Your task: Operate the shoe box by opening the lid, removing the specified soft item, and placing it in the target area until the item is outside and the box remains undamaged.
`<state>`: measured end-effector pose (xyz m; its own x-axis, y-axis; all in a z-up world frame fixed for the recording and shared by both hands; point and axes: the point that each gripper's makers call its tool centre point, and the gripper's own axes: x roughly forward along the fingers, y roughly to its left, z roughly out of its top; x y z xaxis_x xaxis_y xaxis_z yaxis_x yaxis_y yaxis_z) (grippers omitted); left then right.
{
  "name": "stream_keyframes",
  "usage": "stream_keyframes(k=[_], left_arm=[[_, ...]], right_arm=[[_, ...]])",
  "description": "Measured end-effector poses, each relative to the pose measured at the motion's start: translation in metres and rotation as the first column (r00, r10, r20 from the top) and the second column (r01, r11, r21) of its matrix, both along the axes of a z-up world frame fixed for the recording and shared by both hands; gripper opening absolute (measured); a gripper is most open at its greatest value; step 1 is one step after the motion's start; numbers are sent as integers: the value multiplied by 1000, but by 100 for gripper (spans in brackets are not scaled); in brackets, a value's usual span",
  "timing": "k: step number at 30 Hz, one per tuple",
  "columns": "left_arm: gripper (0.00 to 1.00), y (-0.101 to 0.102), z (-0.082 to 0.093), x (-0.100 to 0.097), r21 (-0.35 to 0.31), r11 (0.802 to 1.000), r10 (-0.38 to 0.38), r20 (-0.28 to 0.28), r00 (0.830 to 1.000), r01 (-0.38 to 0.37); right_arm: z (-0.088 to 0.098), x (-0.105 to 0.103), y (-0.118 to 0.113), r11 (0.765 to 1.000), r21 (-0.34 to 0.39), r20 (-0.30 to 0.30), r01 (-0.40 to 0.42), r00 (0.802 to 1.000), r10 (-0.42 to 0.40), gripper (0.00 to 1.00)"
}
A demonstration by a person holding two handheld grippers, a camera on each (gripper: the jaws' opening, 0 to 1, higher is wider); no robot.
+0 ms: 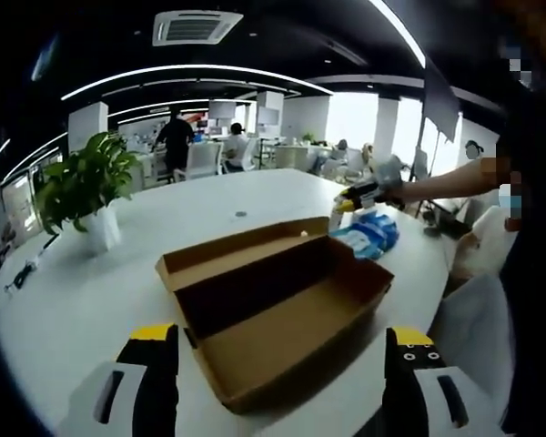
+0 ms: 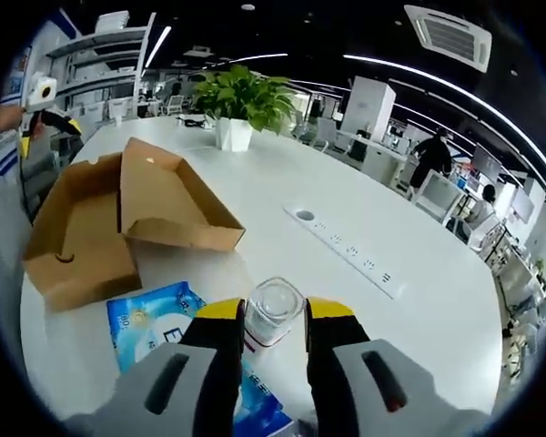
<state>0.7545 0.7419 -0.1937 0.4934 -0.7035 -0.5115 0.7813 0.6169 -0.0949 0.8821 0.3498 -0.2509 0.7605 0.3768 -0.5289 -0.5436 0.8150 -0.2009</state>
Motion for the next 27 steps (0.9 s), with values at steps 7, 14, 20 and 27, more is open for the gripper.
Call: stream_keyframes(k=[7,14,20,27], left_arm=[[95,1,0,0,0,1000,3,3,1000,-3],[93,2,0,1,6,1000,7,7,1000,-7],[87,9,-1,7,16,999,48,15,999,-49],[78,22,-6,15,49,991,123,27,992,-125]], right_arm=[[2,2,-1,1000,3,3,28,1000,-28,23],[5,3,-1,999,12,10,43,999,-44,26],[10,1,-7,998,14,14,64,998,-64,30],[28,-7,0,997,40,-17,64,998,-63,33]])
